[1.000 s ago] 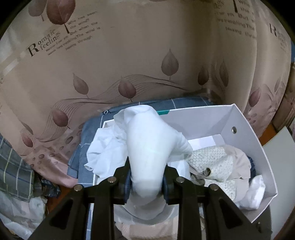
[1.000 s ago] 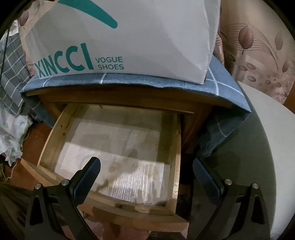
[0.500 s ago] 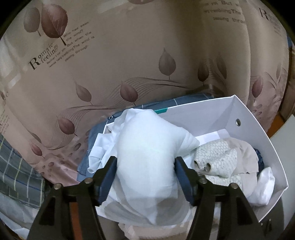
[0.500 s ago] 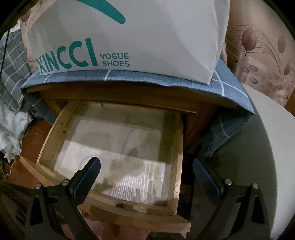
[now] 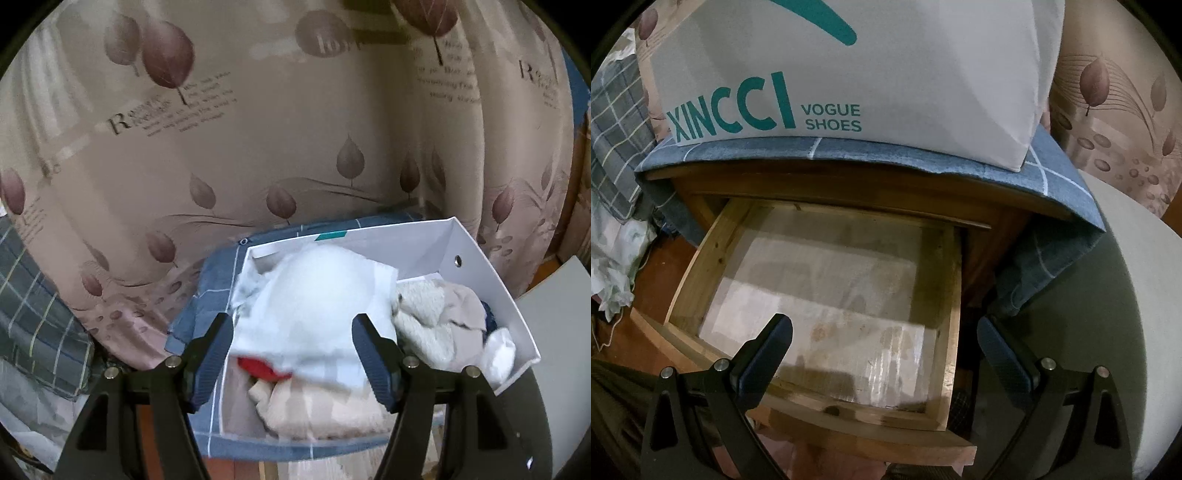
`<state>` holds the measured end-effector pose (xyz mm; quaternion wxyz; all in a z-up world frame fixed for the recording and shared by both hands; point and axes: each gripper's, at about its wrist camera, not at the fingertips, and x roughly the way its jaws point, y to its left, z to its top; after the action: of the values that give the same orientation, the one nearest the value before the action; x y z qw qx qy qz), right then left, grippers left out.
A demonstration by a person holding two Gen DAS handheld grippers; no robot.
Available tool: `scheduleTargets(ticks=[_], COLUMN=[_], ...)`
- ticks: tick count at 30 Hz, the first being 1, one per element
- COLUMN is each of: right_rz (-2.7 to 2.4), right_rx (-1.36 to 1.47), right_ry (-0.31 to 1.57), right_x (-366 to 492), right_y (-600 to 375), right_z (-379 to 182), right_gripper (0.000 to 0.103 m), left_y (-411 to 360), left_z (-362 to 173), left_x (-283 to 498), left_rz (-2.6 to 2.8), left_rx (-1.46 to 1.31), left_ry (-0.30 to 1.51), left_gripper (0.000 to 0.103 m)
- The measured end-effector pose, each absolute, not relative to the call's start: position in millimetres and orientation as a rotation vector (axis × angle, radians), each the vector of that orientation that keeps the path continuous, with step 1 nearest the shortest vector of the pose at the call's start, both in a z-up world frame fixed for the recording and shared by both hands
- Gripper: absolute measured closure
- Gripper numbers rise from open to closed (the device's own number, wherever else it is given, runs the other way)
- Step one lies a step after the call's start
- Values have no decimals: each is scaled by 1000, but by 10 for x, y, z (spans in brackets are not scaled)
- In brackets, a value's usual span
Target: Take underwear out of drawer
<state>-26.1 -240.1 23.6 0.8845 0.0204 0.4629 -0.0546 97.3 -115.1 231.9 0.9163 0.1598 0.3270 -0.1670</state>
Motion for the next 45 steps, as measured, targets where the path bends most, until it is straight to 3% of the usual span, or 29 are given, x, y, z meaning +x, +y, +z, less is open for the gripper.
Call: scheduleTargets(ticks=[7, 13, 27, 45], right_rz=[-98, -117, -111, -130], right_rx=[69, 134, 79, 57], right_ry=[957, 949, 987, 1033], right_x=[-278, -337, -426, -352], right_y=[-2435, -2397, -2072, -2021], right_z=[250, 296, 237, 106], right_gripper=[4, 1, 1, 1], left_y=[-704, -327, -102, -120], left_z=[2166, 1555, 459, 55], left_x=[388, -72, -162, -185], left_rz=[-307, -225, -153, -158], left_rx=[308, 245, 195, 272], left_ry=[658, 714, 868, 893], left_gripper=[34, 34, 34, 34])
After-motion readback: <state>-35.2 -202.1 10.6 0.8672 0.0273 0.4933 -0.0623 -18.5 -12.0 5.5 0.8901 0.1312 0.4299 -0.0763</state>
